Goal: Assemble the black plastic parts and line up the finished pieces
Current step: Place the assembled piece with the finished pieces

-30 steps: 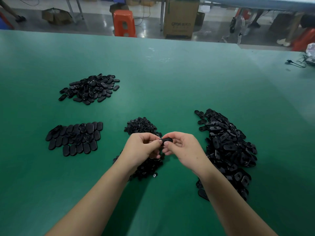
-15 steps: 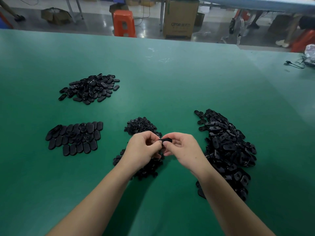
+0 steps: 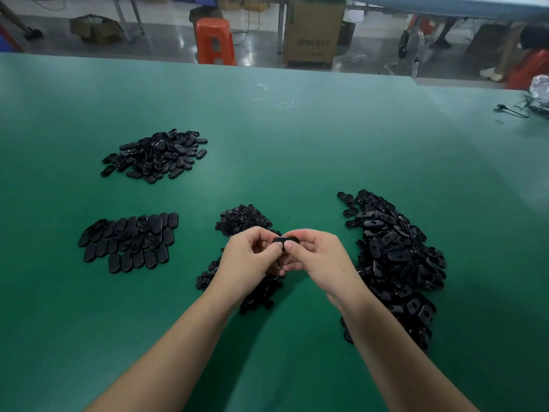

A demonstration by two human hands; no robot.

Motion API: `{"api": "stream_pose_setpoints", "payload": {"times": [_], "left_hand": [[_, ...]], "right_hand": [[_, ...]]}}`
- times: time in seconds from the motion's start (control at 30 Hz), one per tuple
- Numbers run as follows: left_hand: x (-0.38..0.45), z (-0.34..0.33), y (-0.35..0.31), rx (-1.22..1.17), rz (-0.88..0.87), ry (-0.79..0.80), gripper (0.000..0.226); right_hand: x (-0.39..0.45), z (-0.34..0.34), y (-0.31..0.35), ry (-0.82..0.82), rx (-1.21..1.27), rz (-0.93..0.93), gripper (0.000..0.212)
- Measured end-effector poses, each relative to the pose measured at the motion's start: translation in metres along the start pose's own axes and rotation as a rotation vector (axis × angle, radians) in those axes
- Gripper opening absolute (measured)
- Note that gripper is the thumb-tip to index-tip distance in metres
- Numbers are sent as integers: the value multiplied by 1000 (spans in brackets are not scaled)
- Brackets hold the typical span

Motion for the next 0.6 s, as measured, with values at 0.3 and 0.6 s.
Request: {"api": "stream_pose_setpoints", "payload": {"times": [0.3, 0.6], "left_hand": [[2, -1, 1, -38, 2, 22, 6], [4, -3, 3, -40, -2, 13, 8]], "right_hand": [[-1, 4, 1, 20, -51, 53, 23], [-3, 5, 6, 50, -98, 62, 31]]}}
Point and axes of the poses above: each hand's wrist, its own x-axis towards the middle knuckle, its own z-axis out of the back of the hand, y = z × x, the point moved 4 cm from there along x, towards the middle knuckle, and after that the axes turned 11 degrees about x, right-handed, at the moved point
